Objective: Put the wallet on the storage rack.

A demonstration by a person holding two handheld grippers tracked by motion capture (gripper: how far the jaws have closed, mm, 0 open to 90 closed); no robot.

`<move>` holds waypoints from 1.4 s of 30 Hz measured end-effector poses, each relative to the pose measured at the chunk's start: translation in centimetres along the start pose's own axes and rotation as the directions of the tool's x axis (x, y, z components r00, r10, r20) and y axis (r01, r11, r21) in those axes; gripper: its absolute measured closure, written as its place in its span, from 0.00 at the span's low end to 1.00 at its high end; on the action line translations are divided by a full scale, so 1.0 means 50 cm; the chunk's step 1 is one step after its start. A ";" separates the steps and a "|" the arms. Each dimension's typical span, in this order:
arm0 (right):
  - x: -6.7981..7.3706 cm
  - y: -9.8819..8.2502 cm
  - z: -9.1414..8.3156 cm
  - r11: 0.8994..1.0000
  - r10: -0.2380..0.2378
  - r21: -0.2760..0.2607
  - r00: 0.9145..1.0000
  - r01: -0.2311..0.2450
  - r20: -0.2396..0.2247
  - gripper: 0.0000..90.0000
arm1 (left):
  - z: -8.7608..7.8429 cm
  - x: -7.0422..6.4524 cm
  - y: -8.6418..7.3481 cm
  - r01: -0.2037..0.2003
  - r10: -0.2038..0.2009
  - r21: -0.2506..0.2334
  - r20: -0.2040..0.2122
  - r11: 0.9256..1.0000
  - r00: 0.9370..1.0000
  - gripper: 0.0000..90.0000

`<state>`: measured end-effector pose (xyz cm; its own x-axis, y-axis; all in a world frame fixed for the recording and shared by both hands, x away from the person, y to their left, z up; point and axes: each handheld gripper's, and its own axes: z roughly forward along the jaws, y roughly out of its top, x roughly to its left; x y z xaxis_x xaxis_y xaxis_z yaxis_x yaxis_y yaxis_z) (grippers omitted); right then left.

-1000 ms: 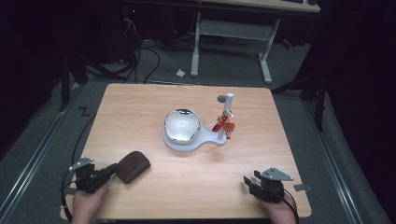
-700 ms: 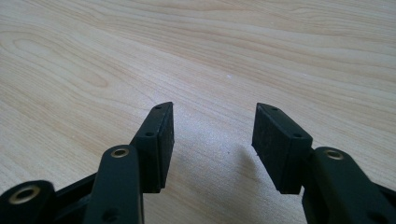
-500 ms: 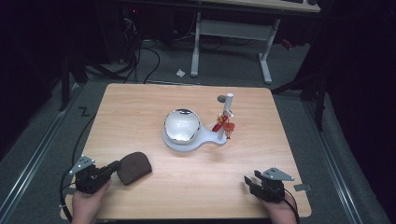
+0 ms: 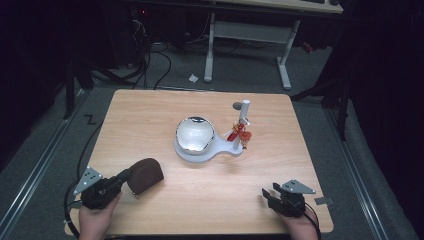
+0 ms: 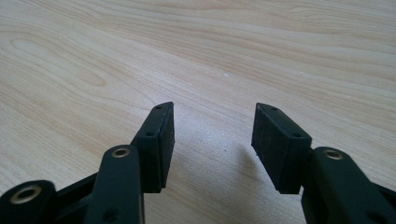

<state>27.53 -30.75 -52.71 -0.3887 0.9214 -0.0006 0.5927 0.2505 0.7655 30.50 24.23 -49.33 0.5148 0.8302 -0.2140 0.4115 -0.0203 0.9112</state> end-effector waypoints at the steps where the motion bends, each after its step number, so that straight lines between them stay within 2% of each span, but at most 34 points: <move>1: 0.000 0.000 0.000 1.000 0.002 0.000 1.000 -0.002 0.000 0.55 | 0.001 -0.002 0.001 -0.005 0.005 0.000 0.008 1.000 1.000 0.97; 16: -0.006 0.000 0.000 1.000 0.012 -0.001 1.000 -0.012 -0.004 0.55 | 0.001 -0.037 0.025 -0.043 0.044 -0.034 0.015 0.998 0.999 0.97; 25: -0.007 0.000 0.000 1.000 0.013 -0.003 1.000 -0.013 -0.010 0.55 | 0.014 -0.057 0.052 -0.076 0.076 -0.027 0.024 0.997 0.997 0.97; 42: -0.011 -0.001 -0.003 1.000 0.015 -0.007 1.000 -0.015 -0.010 0.55 | 0.036 -0.082 0.109 -0.109 0.111 -0.047 0.045 0.993 0.993 0.97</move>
<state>27.61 -31.33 -52.67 -0.3864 0.9222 0.0175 0.5933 0.2340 0.7702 31.99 19.73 -44.10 0.5907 0.7969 -0.1267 0.3170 -0.0848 0.9446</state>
